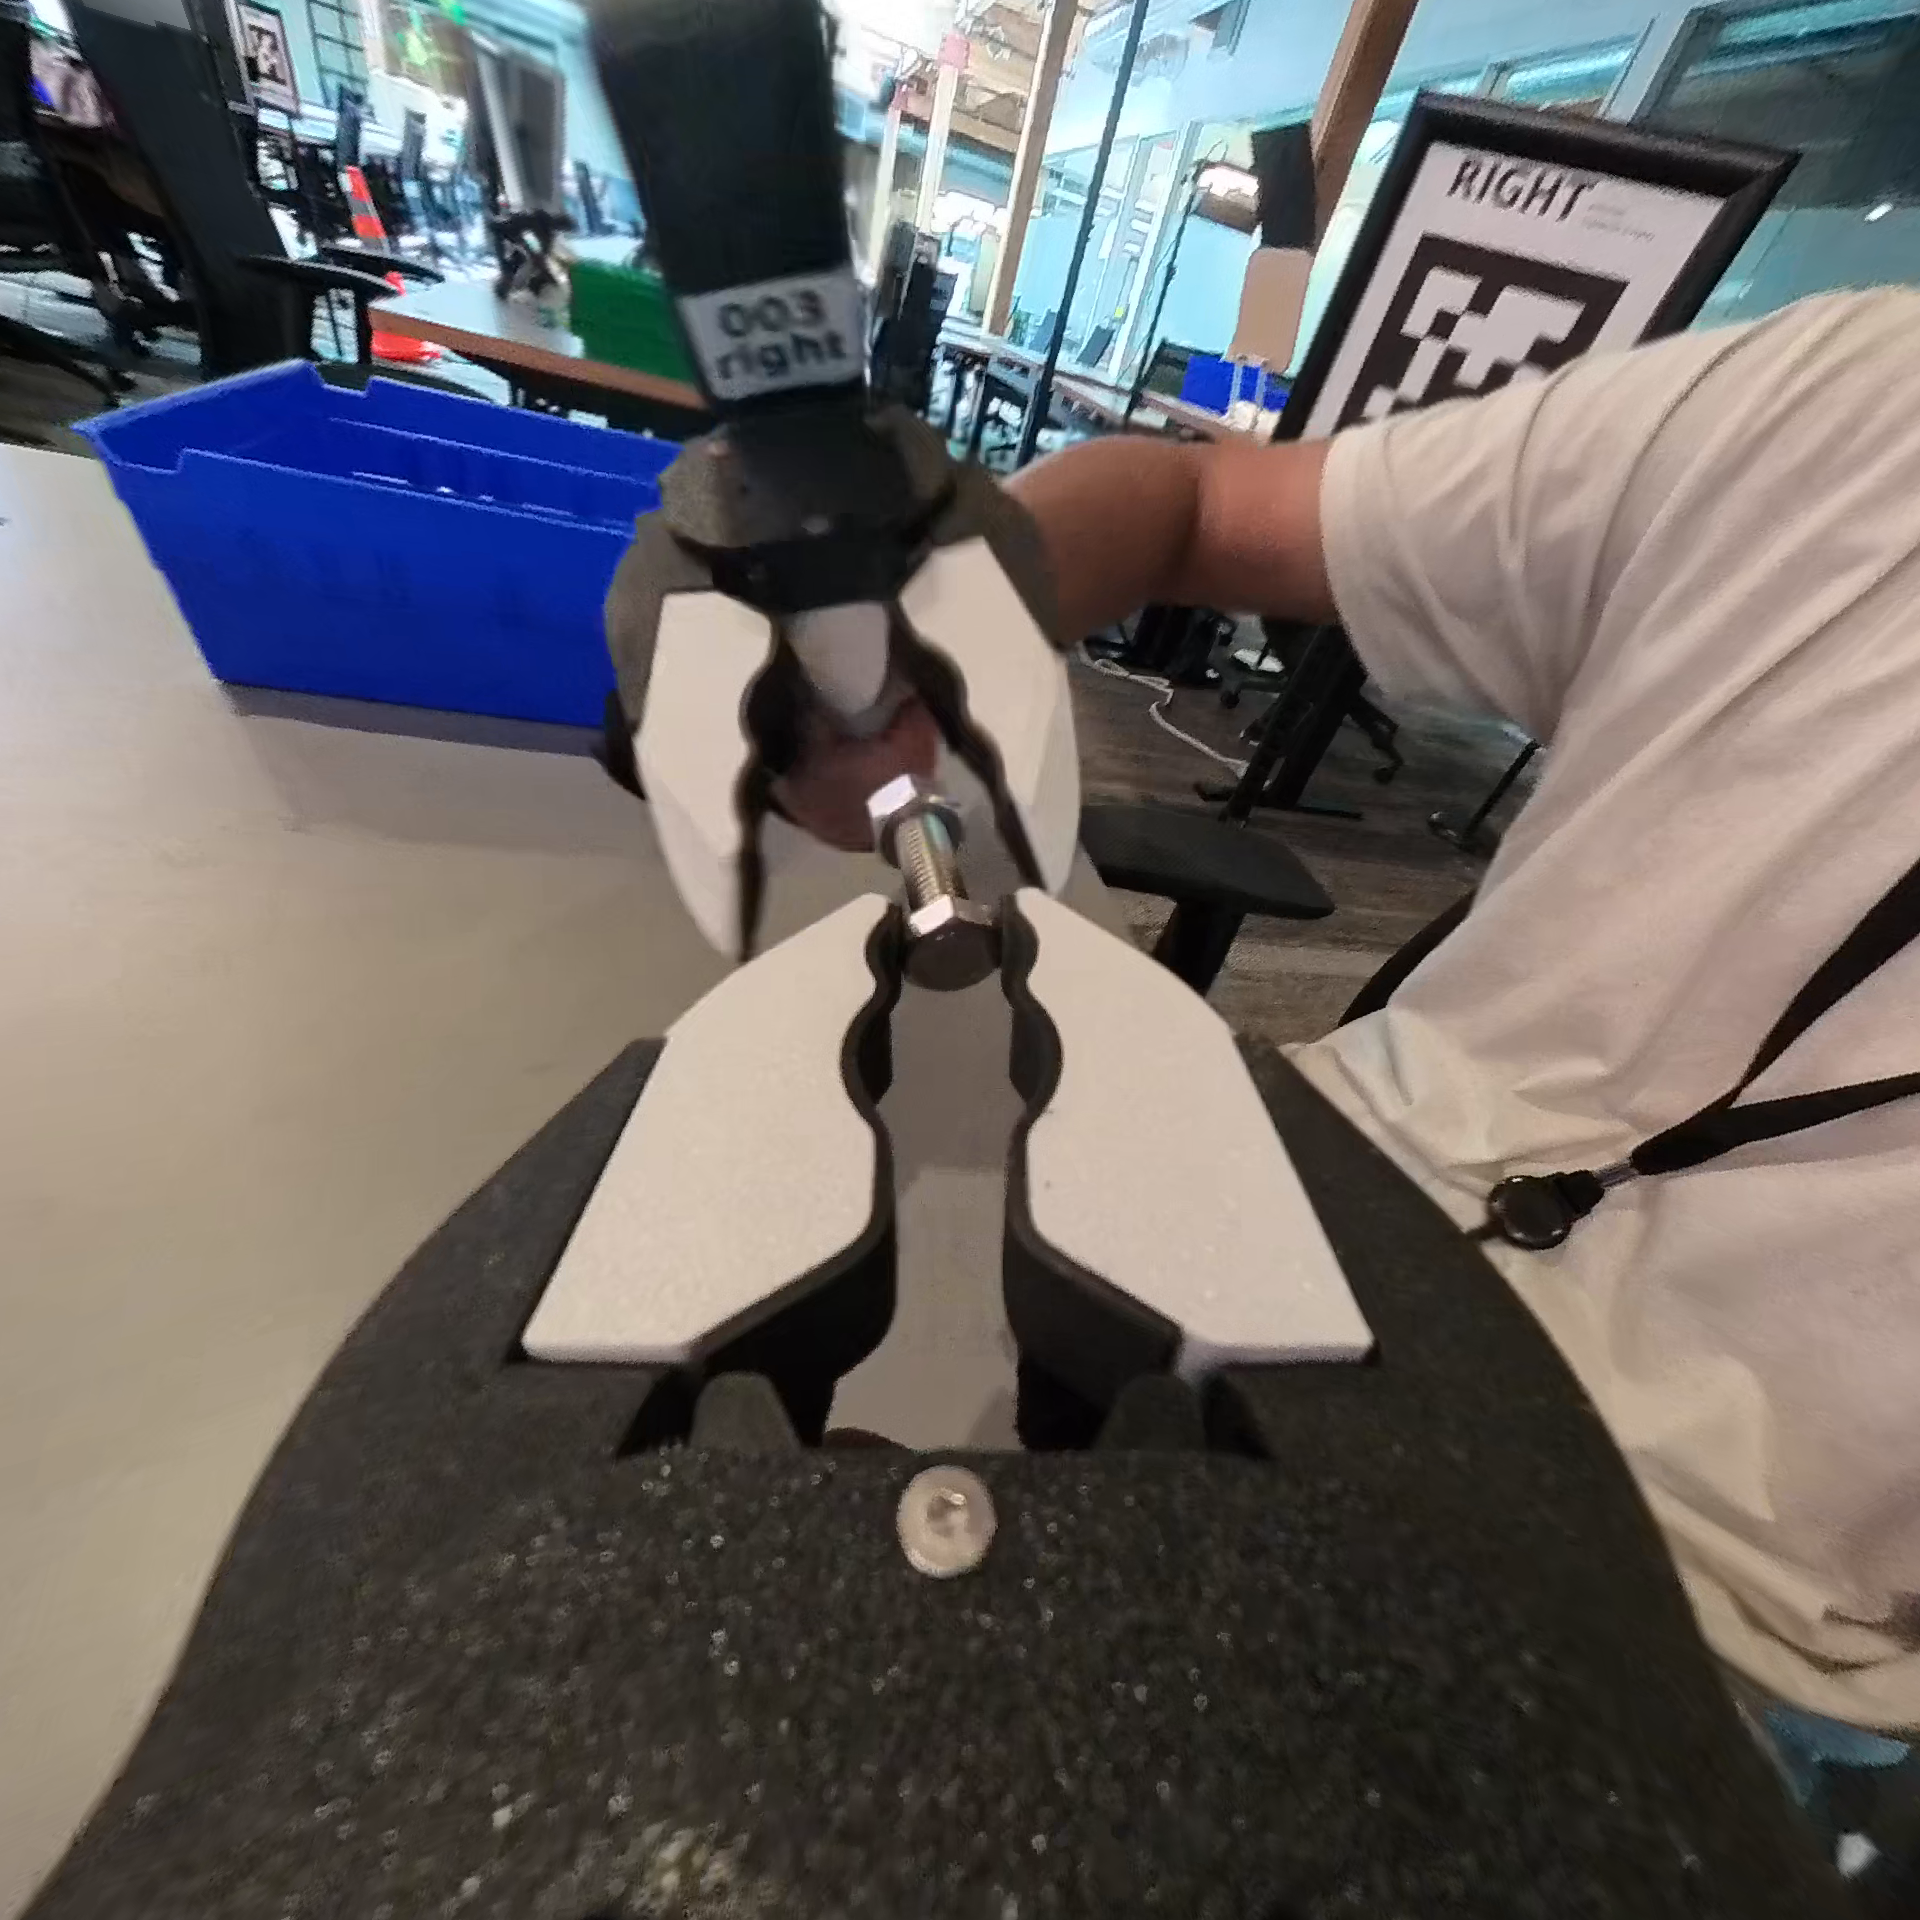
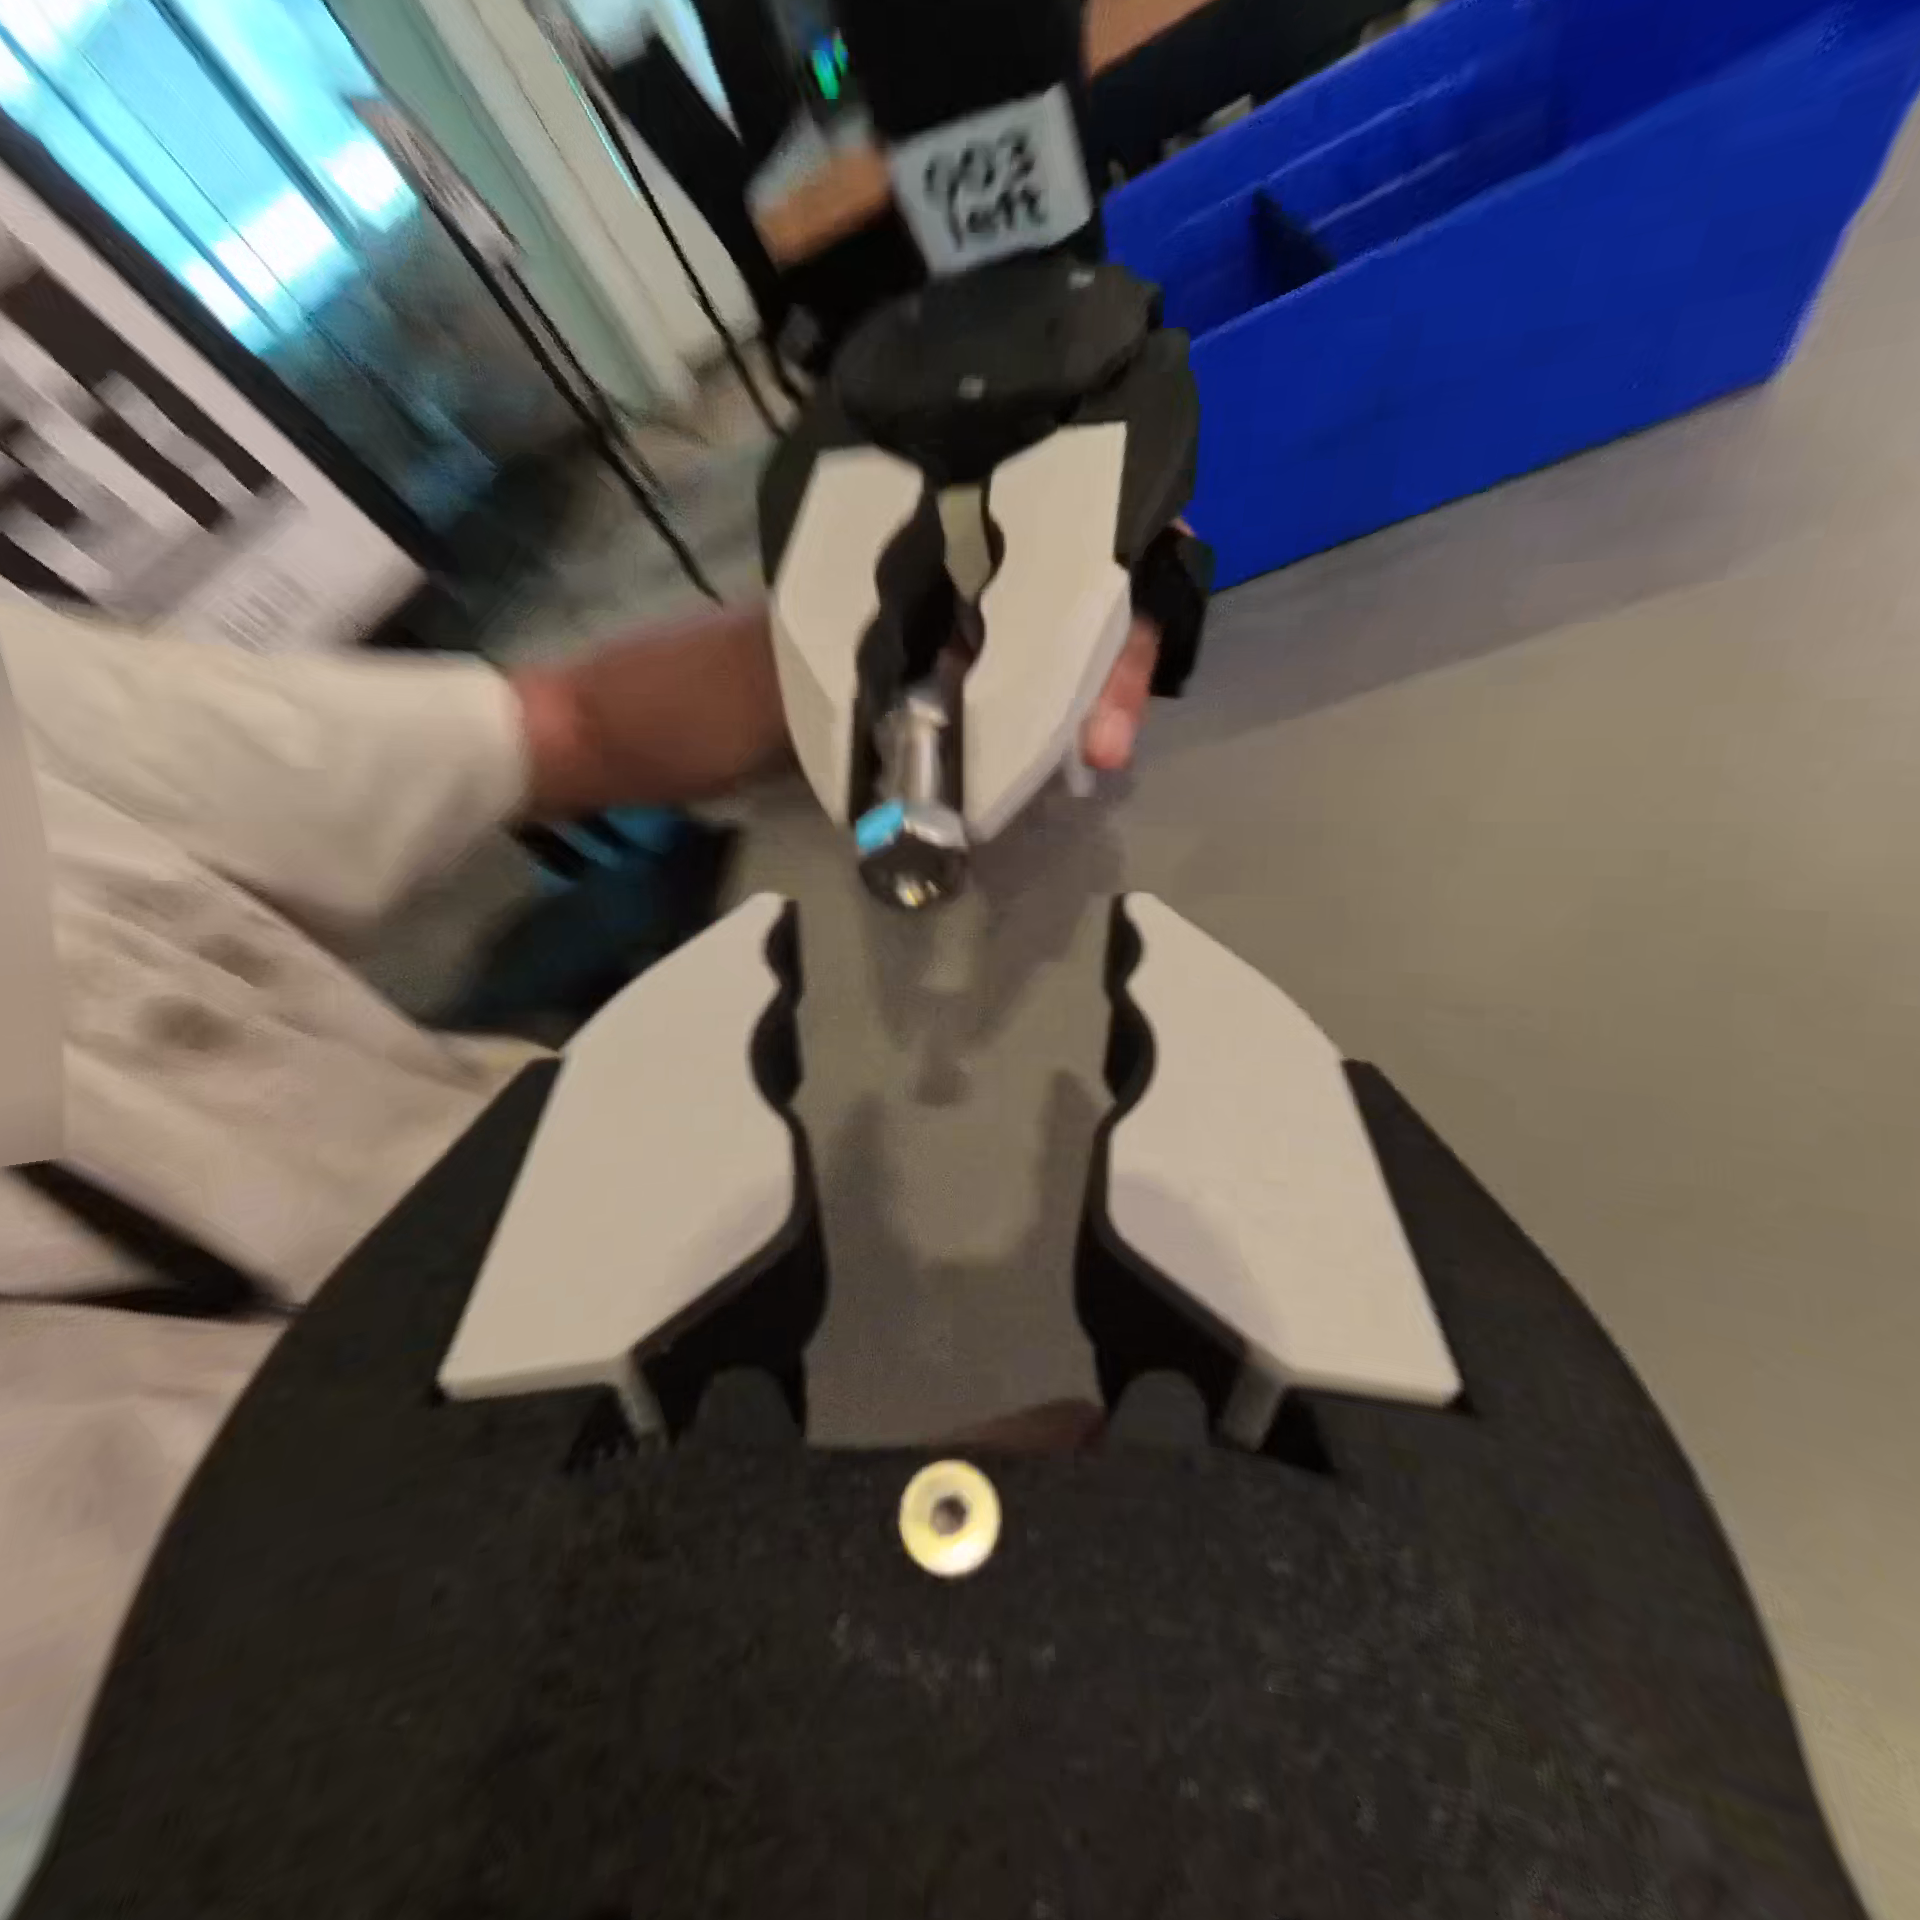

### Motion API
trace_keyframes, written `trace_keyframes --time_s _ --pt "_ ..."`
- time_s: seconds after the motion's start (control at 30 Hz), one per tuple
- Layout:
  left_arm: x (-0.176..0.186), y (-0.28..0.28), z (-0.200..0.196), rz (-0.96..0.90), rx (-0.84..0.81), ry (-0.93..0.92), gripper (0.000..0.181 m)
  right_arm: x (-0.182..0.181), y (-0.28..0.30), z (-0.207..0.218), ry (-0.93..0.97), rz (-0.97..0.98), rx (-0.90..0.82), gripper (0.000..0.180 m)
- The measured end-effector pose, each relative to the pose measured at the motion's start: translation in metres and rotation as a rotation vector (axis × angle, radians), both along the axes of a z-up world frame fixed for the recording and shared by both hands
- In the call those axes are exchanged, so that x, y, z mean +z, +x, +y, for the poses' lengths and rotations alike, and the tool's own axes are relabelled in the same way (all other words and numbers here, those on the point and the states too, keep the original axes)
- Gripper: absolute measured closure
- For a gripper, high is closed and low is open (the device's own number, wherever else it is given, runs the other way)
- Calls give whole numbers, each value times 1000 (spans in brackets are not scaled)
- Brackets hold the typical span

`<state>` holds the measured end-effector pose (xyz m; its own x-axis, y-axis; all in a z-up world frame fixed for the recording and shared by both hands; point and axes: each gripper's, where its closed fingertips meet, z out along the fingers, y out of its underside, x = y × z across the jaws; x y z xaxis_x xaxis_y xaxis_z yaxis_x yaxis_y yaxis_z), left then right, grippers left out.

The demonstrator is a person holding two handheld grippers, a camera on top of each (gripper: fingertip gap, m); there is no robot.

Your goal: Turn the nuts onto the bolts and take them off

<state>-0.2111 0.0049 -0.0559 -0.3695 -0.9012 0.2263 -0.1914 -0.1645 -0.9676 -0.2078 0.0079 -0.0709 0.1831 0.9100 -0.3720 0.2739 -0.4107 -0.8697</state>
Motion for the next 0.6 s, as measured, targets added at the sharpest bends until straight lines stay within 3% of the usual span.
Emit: trace_keyframes --time_s 0.07,0.2,0.27,0.37,0.6 --pt "5 -2 0 -21 -17 -38 164 -16 10 9 390 -202 -14 110" --pt "12 -7 0 -54 -54 -107 164 1 24 20 1153 -441 -37 123" --pt "12 -7 -1 -58 -70 -132 163 12 22 18 1408 -512 -18 130" --pt "10 -7 -3 -50 -91 -149 164 18 15 16 1589 -575 11 131" --pt "8 -7 -8 -36 -128 -164 164 18 0 9 1708 -560 103 148"
